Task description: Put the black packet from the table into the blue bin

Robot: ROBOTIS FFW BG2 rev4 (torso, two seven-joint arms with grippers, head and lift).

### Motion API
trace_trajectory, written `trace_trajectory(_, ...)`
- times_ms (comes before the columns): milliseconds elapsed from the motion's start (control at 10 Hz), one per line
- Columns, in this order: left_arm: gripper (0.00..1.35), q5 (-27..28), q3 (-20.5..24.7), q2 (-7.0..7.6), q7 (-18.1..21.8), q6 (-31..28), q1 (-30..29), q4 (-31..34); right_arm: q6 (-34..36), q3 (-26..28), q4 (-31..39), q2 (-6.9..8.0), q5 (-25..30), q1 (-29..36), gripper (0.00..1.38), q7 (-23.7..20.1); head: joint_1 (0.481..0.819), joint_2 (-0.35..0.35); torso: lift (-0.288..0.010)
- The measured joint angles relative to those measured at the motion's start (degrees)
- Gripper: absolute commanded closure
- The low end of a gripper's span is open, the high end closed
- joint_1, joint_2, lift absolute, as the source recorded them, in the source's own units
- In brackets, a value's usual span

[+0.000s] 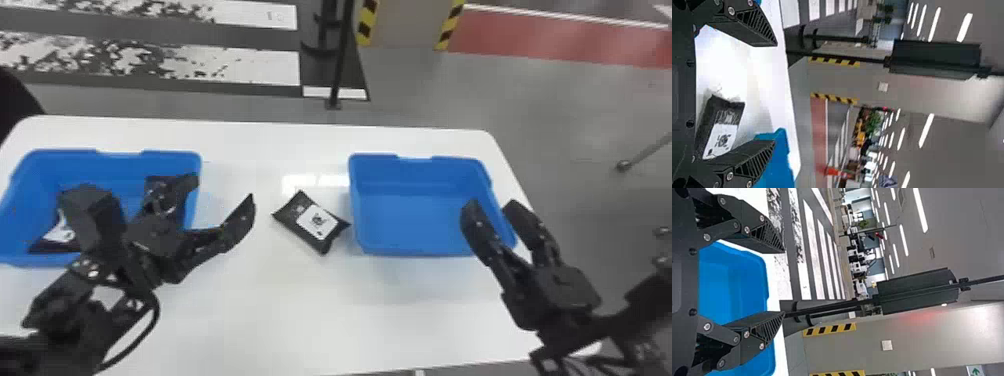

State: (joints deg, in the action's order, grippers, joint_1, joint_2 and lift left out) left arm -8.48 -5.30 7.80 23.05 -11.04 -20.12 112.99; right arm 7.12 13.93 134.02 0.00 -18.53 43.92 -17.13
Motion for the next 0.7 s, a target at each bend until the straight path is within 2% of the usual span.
trace_trajectory(200, 0.16, 7.4, -3.6, -0.77, 4.0, -3.9, 8.2, -6.0, 0.0, -0.1, -0.3, 0.00, 0.1, -0.5, 0.51, 0.0, 0.695, -0.251, -0.110)
trace_trajectory(400, 0.15, 14.7, -5.5, -2.47, 6.8, -6.2, 14.0, -11.6, 0.0, -0.1, -0.5, 0.00, 0.1, -0.7, 0.51, 0.0, 0.695, -0.268, -0.110)
trace_trajectory(700, 0.15, 15.5, -15.2, -2.40, 7.5, -7.8, 22.3, -20.8, 0.0, -0.1, -0.8, 0.00, 0.2, -0.8, 0.51, 0.0, 0.695, -0.348, -0.110)
